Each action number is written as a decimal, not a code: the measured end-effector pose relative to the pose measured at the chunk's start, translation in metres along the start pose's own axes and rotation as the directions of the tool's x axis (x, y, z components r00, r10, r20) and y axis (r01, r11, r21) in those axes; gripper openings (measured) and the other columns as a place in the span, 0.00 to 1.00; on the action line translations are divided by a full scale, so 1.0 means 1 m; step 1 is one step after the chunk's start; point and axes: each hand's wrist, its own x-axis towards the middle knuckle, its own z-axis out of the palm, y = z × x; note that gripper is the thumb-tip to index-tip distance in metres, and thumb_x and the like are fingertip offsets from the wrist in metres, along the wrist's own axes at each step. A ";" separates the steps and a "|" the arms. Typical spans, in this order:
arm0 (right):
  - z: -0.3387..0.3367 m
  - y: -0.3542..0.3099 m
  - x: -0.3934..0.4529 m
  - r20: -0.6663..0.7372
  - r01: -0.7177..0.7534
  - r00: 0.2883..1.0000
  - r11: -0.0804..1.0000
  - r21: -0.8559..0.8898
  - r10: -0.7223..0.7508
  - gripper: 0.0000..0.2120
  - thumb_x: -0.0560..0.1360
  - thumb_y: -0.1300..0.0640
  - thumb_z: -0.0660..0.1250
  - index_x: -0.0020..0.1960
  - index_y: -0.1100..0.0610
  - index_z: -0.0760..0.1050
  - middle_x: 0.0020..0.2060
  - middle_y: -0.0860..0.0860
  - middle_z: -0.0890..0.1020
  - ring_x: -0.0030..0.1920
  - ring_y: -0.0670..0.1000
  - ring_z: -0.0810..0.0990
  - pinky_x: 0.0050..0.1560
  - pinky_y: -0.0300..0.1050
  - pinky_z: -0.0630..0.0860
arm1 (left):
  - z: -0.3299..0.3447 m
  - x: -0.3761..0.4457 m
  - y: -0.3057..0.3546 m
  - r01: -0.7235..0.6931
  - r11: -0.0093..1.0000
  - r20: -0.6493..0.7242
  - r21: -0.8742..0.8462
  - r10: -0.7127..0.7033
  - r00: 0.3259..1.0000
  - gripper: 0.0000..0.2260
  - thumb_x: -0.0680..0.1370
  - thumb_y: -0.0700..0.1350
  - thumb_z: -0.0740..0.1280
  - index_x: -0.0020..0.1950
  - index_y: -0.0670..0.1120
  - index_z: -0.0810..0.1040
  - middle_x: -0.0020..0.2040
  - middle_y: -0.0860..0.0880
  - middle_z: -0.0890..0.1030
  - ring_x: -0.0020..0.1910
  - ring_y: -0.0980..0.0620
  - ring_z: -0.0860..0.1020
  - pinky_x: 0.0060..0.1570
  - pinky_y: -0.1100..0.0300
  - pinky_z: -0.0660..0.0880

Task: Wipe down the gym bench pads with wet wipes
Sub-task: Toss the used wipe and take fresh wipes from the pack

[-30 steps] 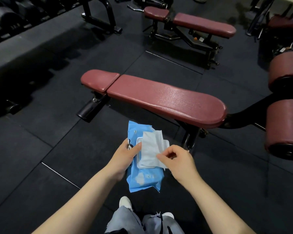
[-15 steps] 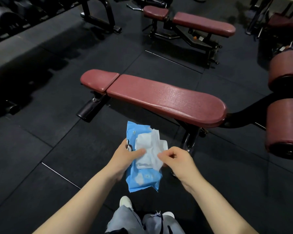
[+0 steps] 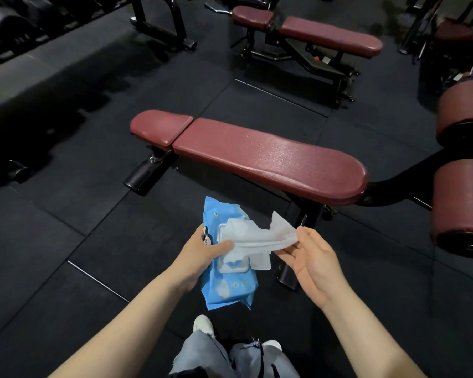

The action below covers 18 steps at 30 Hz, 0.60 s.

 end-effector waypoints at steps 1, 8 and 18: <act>0.002 0.000 0.002 -0.036 0.035 0.999 0.999 -0.041 -0.037 0.09 0.83 0.58 0.58 0.48 0.59 0.74 0.46 0.57 0.83 0.48 0.55 0.84 0.47 0.49 0.81 | 0.002 -0.001 0.001 0.003 1.000 0.025 -0.006 -0.003 1.000 0.21 0.74 0.43 0.76 0.64 0.48 0.74 0.58 0.45 0.83 0.55 0.41 0.83 0.48 0.47 0.82; -0.011 -0.027 0.011 -0.226 0.070 0.929 0.737 -0.672 -0.293 0.09 0.78 0.45 0.64 0.43 0.48 0.75 0.38 0.45 0.78 0.38 0.45 0.75 0.40 0.41 0.69 | 0.004 -0.004 0.011 0.013 0.999 -0.041 -0.037 -0.015 0.999 0.21 0.73 0.52 0.73 0.63 0.49 0.74 0.55 0.47 0.85 0.52 0.44 0.85 0.43 0.53 0.82; 0.016 -0.005 -0.009 0.157 0.051 0.976 0.550 -0.833 0.147 0.07 0.79 0.52 0.64 0.49 0.49 0.81 0.41 0.44 0.85 0.42 0.40 0.82 0.40 0.31 0.74 | 0.005 0.002 0.011 0.055 0.998 -0.018 -0.019 -0.055 0.998 0.19 0.74 0.45 0.75 0.62 0.51 0.74 0.55 0.48 0.85 0.53 0.45 0.84 0.43 0.52 0.82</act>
